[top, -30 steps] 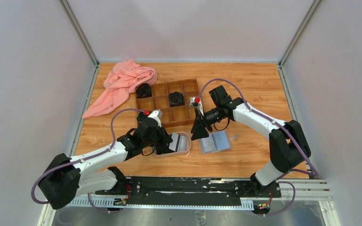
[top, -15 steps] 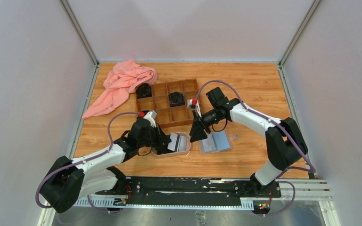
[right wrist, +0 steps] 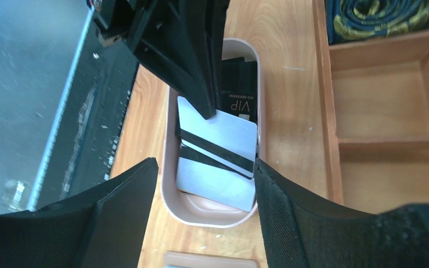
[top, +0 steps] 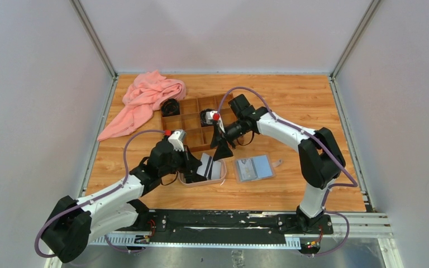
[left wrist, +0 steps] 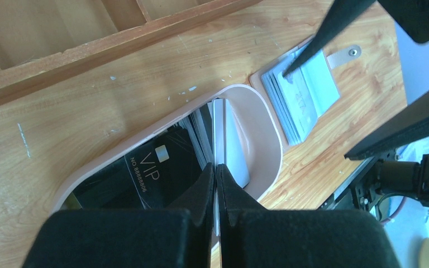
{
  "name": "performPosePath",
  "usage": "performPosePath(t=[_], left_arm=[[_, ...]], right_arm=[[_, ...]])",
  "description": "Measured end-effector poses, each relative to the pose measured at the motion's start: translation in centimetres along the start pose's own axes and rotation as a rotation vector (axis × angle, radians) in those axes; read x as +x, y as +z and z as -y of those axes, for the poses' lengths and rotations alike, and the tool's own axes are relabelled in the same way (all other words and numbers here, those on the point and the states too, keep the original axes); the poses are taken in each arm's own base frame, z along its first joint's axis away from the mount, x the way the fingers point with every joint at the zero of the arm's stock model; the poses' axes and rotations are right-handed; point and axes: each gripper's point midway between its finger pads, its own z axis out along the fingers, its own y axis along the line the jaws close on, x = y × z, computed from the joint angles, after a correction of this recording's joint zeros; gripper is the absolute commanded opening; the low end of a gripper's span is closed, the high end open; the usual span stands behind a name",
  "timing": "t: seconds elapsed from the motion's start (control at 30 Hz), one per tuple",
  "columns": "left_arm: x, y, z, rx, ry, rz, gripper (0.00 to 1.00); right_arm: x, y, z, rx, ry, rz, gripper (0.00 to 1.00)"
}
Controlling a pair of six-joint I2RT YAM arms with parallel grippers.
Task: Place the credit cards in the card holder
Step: Pick up the credit card from the storage box.
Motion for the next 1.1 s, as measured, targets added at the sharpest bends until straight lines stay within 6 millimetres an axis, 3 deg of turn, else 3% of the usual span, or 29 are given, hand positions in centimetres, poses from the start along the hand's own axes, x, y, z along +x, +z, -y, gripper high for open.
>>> performPosePath(t=[0.27,0.7,0.87,1.1], left_arm=[[-0.7,-0.6,0.5,0.033,0.076,0.034,0.00],[-0.3,-0.8,0.8,0.061,0.110,0.019,0.00],[-0.2,-0.8,1.0,0.069,0.113,0.015,0.00],[-0.3,-0.8,1.2,0.080,0.115,0.017,0.00]], right_arm=[[0.6,2.4,-0.2,-0.079,-0.220,-0.040,0.67],[1.1,3.1,0.9,-0.086,-0.231,-0.060,0.61],[1.1,3.1,0.9,-0.086,-0.233,-0.061,0.51],[1.7,3.6,1.7,-0.089,-0.222,-0.074,0.28]])
